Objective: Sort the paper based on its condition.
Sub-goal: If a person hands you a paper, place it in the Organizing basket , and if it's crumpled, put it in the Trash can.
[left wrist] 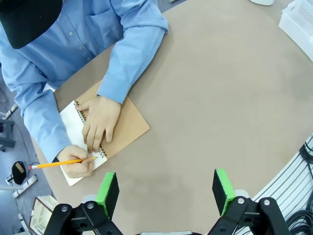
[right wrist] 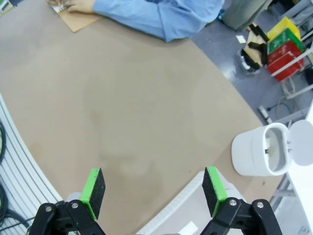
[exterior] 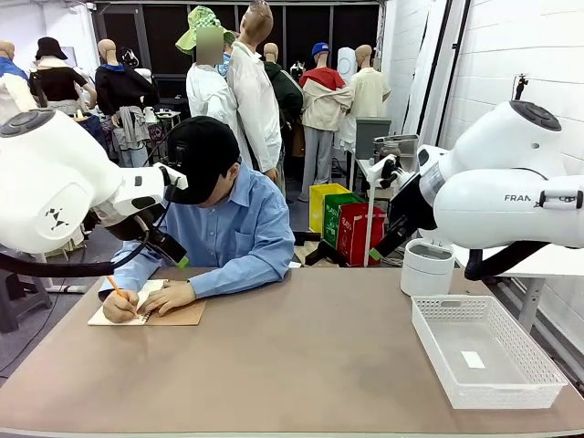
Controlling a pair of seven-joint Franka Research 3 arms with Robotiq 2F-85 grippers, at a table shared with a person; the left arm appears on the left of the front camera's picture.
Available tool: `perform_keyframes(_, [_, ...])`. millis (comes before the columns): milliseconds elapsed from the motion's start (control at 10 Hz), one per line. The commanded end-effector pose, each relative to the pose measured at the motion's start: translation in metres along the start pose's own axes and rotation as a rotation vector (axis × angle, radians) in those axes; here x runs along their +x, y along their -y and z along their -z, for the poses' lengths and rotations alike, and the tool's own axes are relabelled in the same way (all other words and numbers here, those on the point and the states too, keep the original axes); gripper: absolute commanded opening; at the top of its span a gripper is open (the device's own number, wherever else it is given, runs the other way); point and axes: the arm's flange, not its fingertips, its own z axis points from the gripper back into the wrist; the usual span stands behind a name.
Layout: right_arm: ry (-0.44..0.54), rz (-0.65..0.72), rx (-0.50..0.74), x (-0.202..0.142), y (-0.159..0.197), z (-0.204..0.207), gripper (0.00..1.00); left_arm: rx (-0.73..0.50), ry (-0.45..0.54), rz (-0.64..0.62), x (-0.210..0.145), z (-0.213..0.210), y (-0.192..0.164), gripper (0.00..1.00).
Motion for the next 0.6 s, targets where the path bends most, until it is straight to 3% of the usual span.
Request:
perform_keyframes(0, [0.014,-0.017,0.028,0.005,-0.001,-0.002,1.0,0.0,0.008,0.01,-0.005,-0.008,0.002,1.0])
perform_keyframes(500, [0.038,-0.043,0.007,0.011,-0.004,-0.012,1.0,-0.004,0.051,0.002,-0.021,-0.02,0.005,1.0])
